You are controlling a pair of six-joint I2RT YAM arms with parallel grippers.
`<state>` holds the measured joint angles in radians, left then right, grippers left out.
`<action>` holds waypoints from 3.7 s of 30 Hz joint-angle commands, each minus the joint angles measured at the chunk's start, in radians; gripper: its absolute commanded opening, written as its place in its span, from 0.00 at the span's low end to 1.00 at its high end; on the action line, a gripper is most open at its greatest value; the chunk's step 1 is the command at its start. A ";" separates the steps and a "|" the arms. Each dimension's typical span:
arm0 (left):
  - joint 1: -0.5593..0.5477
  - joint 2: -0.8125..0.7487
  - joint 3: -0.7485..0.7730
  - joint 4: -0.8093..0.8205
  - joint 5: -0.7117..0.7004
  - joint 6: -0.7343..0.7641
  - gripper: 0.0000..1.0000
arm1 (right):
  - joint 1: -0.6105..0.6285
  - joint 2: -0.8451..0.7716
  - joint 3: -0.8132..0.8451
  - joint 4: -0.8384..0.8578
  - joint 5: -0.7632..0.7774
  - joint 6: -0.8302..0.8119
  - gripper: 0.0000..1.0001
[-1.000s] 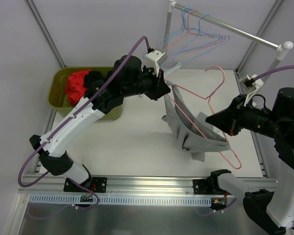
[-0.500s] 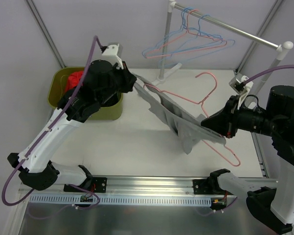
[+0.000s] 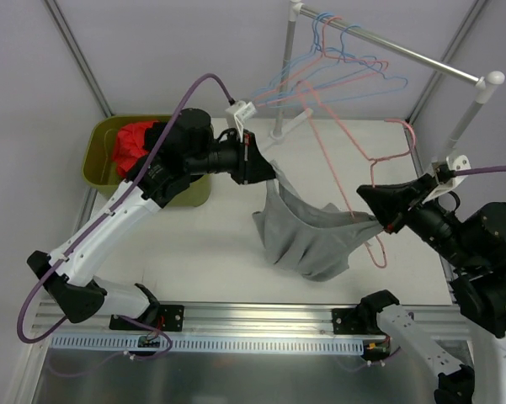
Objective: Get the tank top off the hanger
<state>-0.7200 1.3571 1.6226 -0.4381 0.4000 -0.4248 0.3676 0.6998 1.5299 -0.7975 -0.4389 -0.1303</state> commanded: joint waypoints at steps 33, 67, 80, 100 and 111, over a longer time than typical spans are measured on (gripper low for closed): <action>-0.134 -0.026 -0.313 -0.042 -0.164 -0.005 0.01 | 0.001 0.263 0.125 -0.046 0.944 0.313 0.00; -0.134 -0.141 -0.365 -0.097 -0.144 0.073 0.35 | -0.068 0.961 0.573 0.130 0.799 0.288 0.00; -0.137 -0.043 -0.288 -0.100 -0.107 0.086 0.99 | -0.088 0.952 0.541 0.147 0.727 0.294 0.21; -0.294 0.358 -0.133 -0.123 -0.253 0.207 0.99 | -0.156 0.281 0.061 0.015 0.672 0.274 0.99; -0.413 0.733 0.023 -0.188 -0.392 0.251 0.99 | -0.157 0.017 -0.082 -0.085 0.533 0.326 0.99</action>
<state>-1.1019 2.0289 1.5826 -0.5716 0.0788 -0.2070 0.2138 0.6971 1.4792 -0.8455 0.1677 0.1616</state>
